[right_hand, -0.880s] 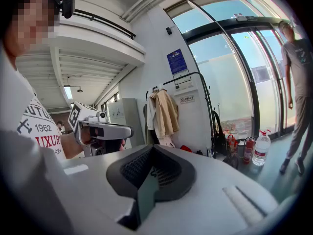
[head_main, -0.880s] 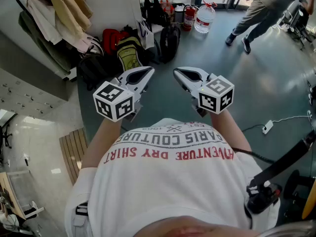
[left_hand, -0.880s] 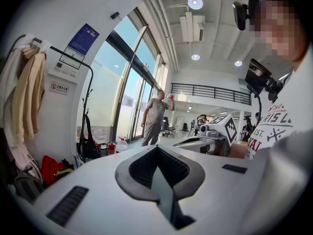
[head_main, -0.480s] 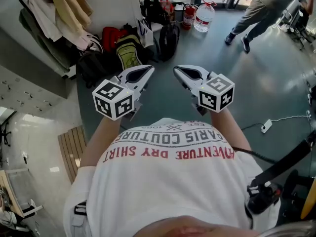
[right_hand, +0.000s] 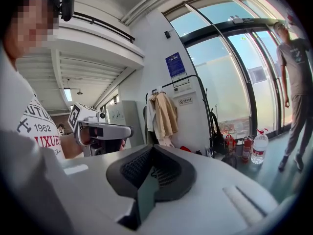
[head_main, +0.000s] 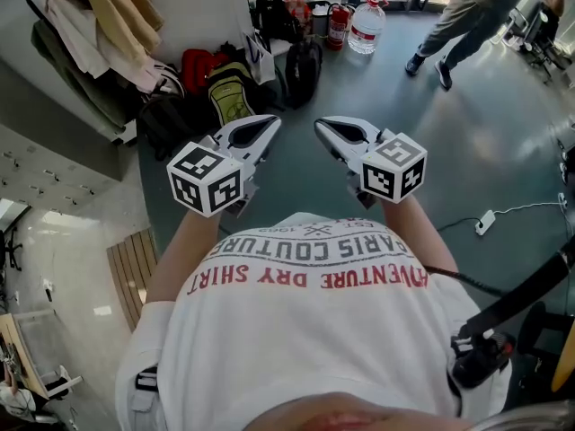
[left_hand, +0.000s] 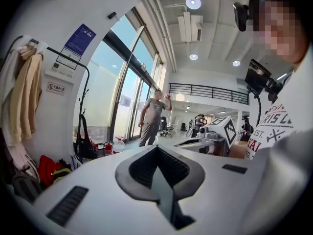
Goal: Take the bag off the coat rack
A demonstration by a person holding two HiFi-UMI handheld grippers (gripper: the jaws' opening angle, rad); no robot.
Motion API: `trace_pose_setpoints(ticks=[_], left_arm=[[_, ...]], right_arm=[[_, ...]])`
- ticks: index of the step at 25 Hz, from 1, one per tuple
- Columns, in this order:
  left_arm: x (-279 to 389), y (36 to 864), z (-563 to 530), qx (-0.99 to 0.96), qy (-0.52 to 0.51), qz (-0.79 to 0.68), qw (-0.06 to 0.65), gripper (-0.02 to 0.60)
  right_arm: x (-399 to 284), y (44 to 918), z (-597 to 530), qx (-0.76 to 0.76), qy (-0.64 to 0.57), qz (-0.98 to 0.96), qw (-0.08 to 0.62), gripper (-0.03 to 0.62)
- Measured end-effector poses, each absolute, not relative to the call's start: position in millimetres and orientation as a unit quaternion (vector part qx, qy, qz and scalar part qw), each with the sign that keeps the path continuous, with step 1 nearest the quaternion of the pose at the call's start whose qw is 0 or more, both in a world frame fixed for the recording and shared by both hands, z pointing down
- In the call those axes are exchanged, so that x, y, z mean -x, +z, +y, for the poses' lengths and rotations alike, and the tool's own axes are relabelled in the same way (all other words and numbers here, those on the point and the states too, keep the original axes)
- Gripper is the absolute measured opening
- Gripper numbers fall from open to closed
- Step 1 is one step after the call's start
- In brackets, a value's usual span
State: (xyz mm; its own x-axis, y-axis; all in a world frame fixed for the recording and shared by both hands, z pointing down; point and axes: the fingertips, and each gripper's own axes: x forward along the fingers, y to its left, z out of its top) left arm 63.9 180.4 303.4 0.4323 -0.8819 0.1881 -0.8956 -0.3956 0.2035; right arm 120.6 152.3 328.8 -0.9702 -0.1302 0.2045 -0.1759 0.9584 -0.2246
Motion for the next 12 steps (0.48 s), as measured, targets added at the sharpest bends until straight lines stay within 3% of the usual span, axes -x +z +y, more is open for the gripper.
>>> trace_pose_setpoints(ticks=[12], left_arm=[[-94.1, 316.4, 170.4, -0.844, 0.016, -0.512, 0.16, 0.003]], right_arm=[[-164.8, 345.4, 144.7, -0.112, 0.146, -0.977, 0.11, 0.002]])
